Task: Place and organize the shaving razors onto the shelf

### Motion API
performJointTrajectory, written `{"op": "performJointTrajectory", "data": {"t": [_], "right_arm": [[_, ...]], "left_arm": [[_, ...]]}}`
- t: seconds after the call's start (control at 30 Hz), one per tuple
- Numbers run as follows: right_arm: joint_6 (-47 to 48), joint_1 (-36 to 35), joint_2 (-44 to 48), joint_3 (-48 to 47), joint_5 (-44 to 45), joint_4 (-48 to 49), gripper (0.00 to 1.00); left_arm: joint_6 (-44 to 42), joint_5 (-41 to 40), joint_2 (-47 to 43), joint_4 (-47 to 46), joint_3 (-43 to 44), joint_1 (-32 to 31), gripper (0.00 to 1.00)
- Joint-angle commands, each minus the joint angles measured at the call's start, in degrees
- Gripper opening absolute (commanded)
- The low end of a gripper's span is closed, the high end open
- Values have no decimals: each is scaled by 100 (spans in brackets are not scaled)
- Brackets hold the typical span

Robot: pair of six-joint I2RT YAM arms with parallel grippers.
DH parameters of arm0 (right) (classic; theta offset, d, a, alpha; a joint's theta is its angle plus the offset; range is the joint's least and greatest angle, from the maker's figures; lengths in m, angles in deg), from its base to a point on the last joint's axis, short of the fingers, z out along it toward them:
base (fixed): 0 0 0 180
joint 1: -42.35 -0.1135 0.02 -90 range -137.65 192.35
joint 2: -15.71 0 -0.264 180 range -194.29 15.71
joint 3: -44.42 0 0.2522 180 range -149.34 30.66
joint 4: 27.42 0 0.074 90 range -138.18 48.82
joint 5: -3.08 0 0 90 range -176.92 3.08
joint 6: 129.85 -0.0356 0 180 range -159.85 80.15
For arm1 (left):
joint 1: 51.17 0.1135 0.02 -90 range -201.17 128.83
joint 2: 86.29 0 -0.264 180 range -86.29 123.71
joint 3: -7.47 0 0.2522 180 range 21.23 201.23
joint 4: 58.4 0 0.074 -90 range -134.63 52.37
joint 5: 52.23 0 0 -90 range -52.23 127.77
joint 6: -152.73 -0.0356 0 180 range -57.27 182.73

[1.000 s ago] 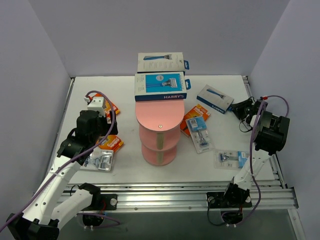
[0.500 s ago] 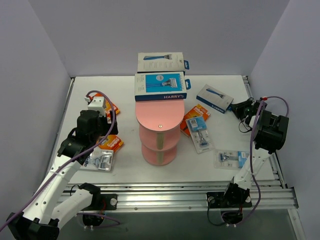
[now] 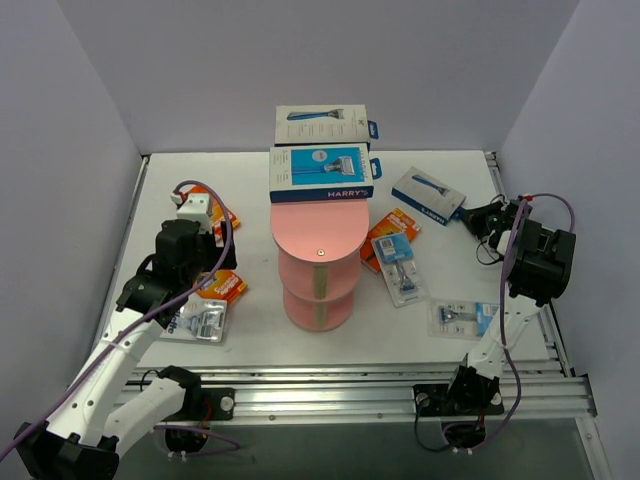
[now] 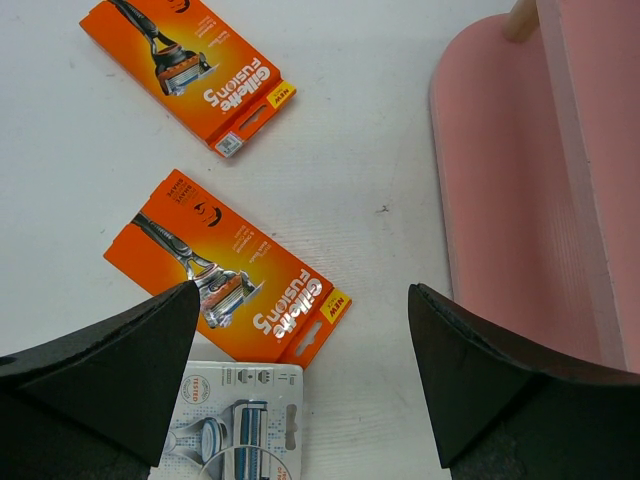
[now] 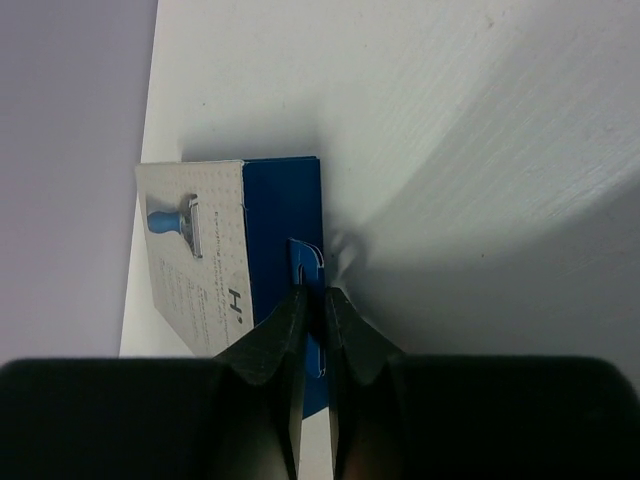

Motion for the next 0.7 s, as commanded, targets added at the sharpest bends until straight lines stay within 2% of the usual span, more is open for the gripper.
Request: {"op": "performJointTrajectory", "data": {"t": [0.0, 0.23, 0.67], "right_arm": [[-50, -76, 213, -179, -51, -293, 5], [-112, -164, 740, -205, -16, -574, 0], [-94, -366, 2418, -47, 133, -1488, 0]], "left_arm": [[-48, 44, -81, -124, 141, 40, 94], [-39, 61, -169, -124, 123, 40, 94], [-4, 88, -363, -124, 97, 40, 94]]}}
